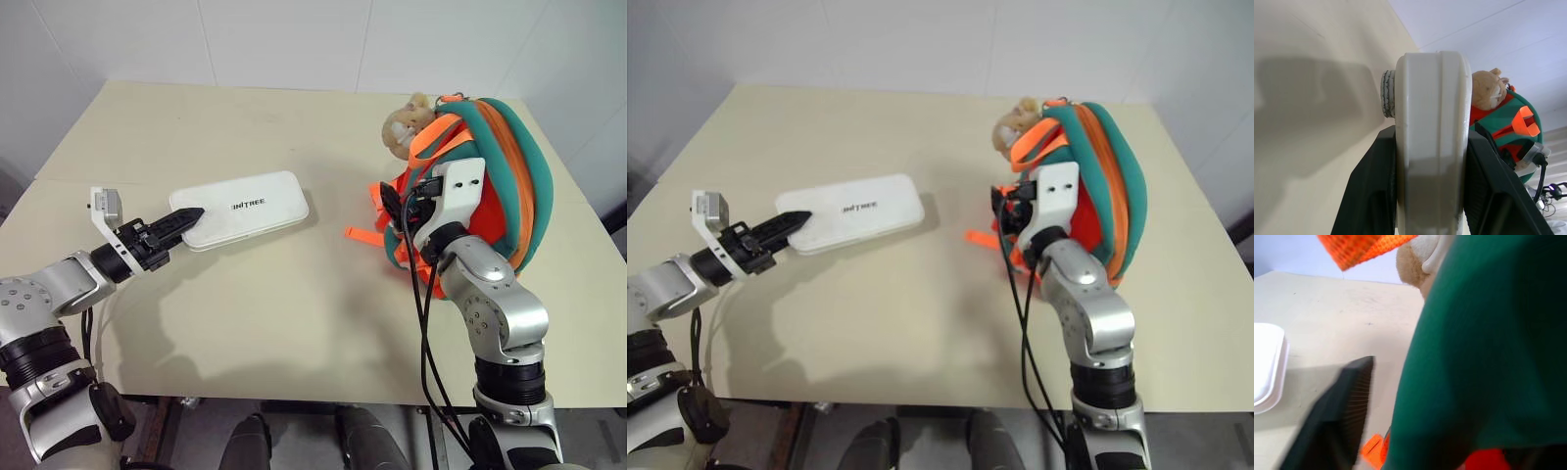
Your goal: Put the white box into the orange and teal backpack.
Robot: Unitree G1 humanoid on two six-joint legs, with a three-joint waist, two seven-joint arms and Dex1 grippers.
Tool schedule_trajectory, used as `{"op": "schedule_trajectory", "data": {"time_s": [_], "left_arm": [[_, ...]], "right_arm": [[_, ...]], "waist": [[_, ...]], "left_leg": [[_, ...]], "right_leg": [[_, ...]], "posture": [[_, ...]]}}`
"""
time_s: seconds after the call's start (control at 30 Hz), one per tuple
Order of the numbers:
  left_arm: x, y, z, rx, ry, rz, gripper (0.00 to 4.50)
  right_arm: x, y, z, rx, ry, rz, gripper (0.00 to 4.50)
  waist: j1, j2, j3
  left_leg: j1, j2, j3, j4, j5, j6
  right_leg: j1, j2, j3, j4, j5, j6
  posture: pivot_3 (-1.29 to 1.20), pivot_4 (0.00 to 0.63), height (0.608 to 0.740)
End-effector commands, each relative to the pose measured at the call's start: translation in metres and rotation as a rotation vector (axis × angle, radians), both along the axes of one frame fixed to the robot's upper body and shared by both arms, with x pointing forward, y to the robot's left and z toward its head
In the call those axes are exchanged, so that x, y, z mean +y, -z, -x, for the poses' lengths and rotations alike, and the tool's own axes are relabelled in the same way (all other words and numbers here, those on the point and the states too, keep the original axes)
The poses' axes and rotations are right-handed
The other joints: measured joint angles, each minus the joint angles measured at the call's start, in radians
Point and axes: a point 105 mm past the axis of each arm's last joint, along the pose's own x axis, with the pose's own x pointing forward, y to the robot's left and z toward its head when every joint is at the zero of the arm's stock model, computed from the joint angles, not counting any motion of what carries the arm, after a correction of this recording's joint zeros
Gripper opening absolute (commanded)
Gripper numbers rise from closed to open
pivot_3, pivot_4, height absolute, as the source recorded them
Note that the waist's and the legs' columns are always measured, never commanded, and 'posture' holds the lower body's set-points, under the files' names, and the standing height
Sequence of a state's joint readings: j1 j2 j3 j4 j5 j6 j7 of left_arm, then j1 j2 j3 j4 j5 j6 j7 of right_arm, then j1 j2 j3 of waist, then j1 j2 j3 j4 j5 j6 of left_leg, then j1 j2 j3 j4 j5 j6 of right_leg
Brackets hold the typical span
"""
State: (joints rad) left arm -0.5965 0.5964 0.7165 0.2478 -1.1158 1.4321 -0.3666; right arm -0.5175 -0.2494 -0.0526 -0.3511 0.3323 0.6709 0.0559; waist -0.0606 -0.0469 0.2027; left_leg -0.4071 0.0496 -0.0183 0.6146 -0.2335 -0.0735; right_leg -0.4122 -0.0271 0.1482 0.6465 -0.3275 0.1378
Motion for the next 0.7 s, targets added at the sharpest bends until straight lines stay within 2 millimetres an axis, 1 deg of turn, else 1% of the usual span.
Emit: {"op": "schedule_trajectory", "data": {"time_s": [0.03, 0.13, 0.2, 0.23, 0.27, 0.33, 0.47, 0.57, 0.6, 0.7], "left_arm": [[0.001, -0.013, 0.007, -0.067, 0.009, 0.020, 1.32], [0.001, -0.013, 0.008, -0.067, 0.008, 0.020, 1.32], [0.001, -0.013, 0.008, -0.066, 0.007, 0.019, 1.32], [0.001, -0.013, 0.008, -0.066, 0.006, 0.019, 1.32], [0.001, -0.013, 0.007, -0.067, 0.004, 0.019, 1.32], [0.002, -0.014, 0.007, -0.067, 0.000, 0.018, 1.32], [0.004, -0.016, 0.006, -0.071, -0.007, 0.015, 1.32], [0.006, -0.019, 0.004, -0.076, -0.016, 0.008, 1.32], [0.007, -0.020, 0.003, -0.078, -0.017, 0.007, 1.32], [0.011, -0.026, 0.001, -0.090, -0.027, -0.004, 1.32]], "right_arm": [[-0.002, -0.017, 0.005, -0.072, -0.003, -0.022, 1.96], [0.002, -0.017, 0.008, -0.070, -0.032, -0.025, 0.94], [0.008, -0.016, 0.011, -0.064, -0.072, -0.027, 0.38], [0.012, -0.016, 0.014, -0.057, -0.100, -0.031, 0.13], [0.017, -0.015, 0.018, -0.050, -0.142, -0.030, 0.03], [0.029, -0.013, 0.029, -0.028, -0.255, -0.026, 0.03], [0.044, -0.017, 0.055, -0.004, -0.475, 0.006, 0.03], [0.051, -0.021, 0.075, 0.004, -0.635, 0.048, 0.03], [0.053, -0.022, 0.079, 0.009, -0.669, 0.057, 0.03], [0.056, -0.024, 0.101, 0.027, -0.835, 0.121, 0.03]], "waist": [[-0.001, 0.000, 0.000], [-0.001, 0.000, 0.000], [-0.001, 0.000, 0.000], [-0.002, 0.000, 0.000], [-0.002, 0.000, 0.000], [-0.002, 0.000, 0.000], [-0.001, 0.000, 0.000], [-0.002, 0.000, 0.000], [-0.002, 0.000, 0.000], [-0.002, 0.000, 0.000]], "left_leg": [[0.000, 0.000, 0.000, 0.000, 0.000, 0.000], [0.000, 0.000, 0.000, 0.000, 0.000, 0.000], [0.000, 0.000, 0.000, 0.000, 0.000, 0.000], [0.000, 0.000, 0.000, 0.000, 0.000, 0.000], [0.000, 0.000, 0.000, 0.000, 0.000, 0.000], [0.000, 0.000, 0.000, 0.000, 0.000, 0.000], [0.000, 0.000, 0.000, -0.001, 0.000, 0.000], [0.000, 0.000, 0.000, -0.001, 0.000, 0.000], [0.000, 0.000, 0.000, -0.001, 0.000, 0.000], [0.000, 0.000, 0.000, -0.001, 0.000, 0.000]], "right_leg": [[0.000, 0.000, 0.000, 0.000, 0.000, 0.000], [0.000, 0.000, 0.000, 0.000, 0.000, 0.000], [0.000, 0.000, 0.000, 0.000, 0.000, 0.000], [0.000, 0.000, 0.000, 0.000, 0.000, 0.000], [0.000, 0.000, 0.000, 0.000, 0.000, 0.000], [0.000, 0.000, 0.000, 0.000, 0.000, 0.000], [0.000, 0.000, 0.000, -0.001, 0.000, 0.000], [0.000, 0.000, 0.000, -0.001, 0.000, 0.000], [0.000, 0.000, 0.000, -0.001, 0.000, 0.000], [0.000, 0.000, 0.000, -0.002, 0.000, 0.000]], "posture": [[0.00, 0.150, 0.740], [0.00, 0.150, 0.740], [0.00, 0.150, 0.740], [0.00, 0.150, 0.740], [0.00, 0.150, 0.740], [0.00, 0.150, 0.740], [0.00, 0.150, 0.740], [0.00, 0.150, 0.740], [0.00, 0.150, 0.740], [0.00, 0.150, 0.740]]}}
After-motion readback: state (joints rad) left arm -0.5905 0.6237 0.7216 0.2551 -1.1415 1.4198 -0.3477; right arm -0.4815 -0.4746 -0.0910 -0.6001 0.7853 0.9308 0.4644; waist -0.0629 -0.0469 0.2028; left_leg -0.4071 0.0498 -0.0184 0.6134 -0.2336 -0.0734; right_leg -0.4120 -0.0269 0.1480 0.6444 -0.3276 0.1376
